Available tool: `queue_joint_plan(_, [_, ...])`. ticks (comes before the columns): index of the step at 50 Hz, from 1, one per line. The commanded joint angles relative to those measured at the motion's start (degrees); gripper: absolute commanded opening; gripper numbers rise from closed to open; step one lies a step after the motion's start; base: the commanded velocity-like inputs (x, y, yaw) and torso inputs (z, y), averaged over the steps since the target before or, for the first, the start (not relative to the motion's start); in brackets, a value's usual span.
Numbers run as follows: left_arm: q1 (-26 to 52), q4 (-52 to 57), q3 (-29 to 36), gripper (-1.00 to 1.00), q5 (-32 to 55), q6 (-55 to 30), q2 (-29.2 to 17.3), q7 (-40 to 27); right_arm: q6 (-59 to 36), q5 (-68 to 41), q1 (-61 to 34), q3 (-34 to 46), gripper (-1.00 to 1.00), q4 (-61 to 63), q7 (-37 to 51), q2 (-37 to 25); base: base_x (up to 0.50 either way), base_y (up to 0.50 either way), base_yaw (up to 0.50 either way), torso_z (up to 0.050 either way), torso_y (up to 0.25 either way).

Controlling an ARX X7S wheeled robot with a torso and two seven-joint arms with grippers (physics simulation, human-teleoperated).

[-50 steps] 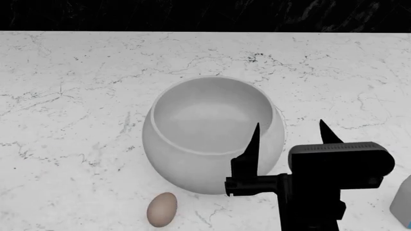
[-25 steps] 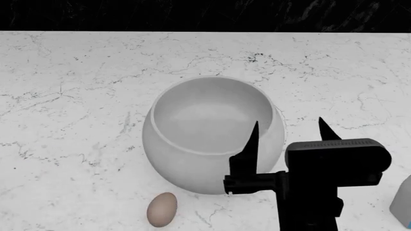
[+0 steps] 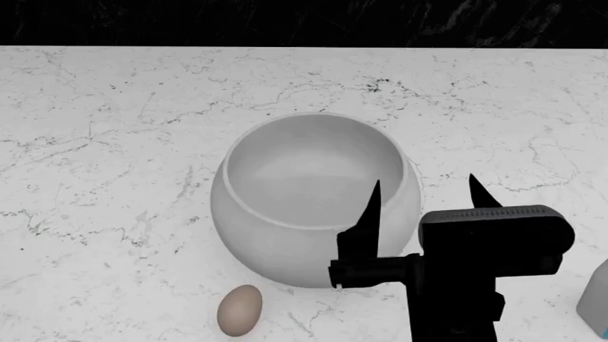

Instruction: Place the eggs and milk next to the bowl.

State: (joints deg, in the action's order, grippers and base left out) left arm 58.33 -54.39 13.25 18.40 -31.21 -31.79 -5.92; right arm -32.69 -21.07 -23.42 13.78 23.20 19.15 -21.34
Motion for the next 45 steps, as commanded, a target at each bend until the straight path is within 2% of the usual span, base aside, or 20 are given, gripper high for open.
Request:
queue_joint_plan(1, [-4.08,4.15,-1.84,-1.0,2.76,-2.1,-1.15,-2.02,0.38,-0.3,0.34,-0.1,1.0,0.04,0.11,-0.03,0.0,0.0,0.0,0.0,0.0])
queue_joint_plan(7, [-8.75,17.67,-4.84,-1.0,6.87,-6.45,-3.45,-2.8,0.75,-0.3,0.1,-0.02,1.0,-0.34,-0.08,-0.1,0.0,0.0,0.0,0.0,0.0])
queue_joint_plan(8, [-10.6,23.33,-5.51,-1.0,8.85,-8.99,-4.51,-2.18,0.53,-0.45,0.04,-0.08,1.0,-0.04,-0.03,-0.15,0.0,0.0,0.0,0.0,0.0])
queue_joint_plan(14, [-15.59,37.09,-4.93,-1.0,12.75,-15.59,-7.64,-0.2,1.25,-0.26,-0.01,0.27,1.0,-0.68,-0.22,0.02,0.0,0.0,0.0,0.0,0.0])
queue_joint_plan(32, [-15.55,48.11,0.1,-1.0,16.91,-22.79,-8.97,5.73,1.24,-1.16,0.85,-0.78,1.0,0.94,0.34,-0.64,0.0,0.0,0.0,0.0,0.0])
queue_joint_plan(45, [-11.73,49.46,5.23,-1.0,16.92,-25.45,-7.04,8.74,1.22,-1.58,1.05,-0.96,1.0,1.64,0.66,-0.76,0.0,0.0,0.0,0.0,0.0])
